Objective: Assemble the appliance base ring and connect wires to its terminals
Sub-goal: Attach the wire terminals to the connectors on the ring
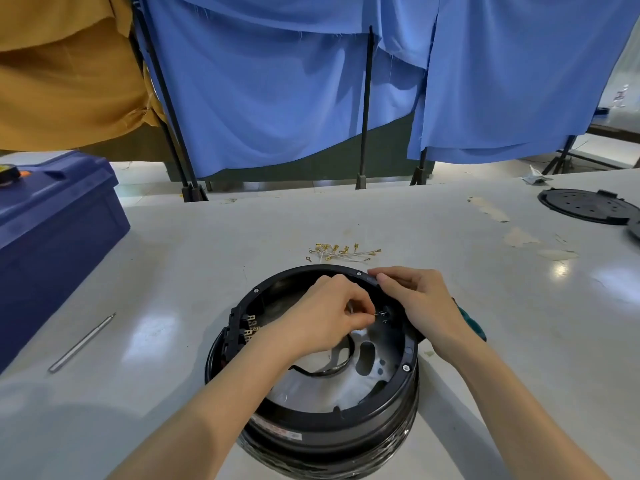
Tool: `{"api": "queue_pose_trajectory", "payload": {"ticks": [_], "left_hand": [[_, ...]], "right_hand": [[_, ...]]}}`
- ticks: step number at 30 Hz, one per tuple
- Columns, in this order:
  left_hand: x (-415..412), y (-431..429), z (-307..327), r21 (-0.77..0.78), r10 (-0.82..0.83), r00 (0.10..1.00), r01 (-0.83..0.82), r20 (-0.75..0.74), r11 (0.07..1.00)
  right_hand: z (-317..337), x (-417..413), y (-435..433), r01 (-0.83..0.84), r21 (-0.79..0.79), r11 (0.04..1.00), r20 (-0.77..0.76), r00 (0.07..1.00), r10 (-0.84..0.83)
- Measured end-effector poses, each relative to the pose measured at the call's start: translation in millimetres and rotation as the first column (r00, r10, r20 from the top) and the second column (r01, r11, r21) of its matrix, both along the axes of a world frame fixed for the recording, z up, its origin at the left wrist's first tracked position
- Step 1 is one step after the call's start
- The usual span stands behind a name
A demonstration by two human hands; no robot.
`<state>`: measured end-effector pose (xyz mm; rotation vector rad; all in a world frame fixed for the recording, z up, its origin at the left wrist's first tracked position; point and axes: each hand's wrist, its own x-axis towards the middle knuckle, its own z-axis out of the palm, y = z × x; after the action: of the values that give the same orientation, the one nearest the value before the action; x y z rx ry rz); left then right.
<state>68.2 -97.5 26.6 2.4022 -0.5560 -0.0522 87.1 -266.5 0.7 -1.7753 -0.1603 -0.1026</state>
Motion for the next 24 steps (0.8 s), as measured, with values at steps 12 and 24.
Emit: {"api": "queue_pose_trajectory", "payload": {"ticks": [12,24], "left_hand": [[2,2,-11,-0.155,0.023,1.0,-0.022,0.008,0.988],[4,3,-12,-0.177,0.011,1.0,-0.012,-0.006,0.984]], "right_hand": [[-5,0,1,-0.013,0.114,0.993,-0.03,0.999,0.016],[-6,1,2,0.012,0.112,0.994,-0.04,0.999,-0.007]]}}
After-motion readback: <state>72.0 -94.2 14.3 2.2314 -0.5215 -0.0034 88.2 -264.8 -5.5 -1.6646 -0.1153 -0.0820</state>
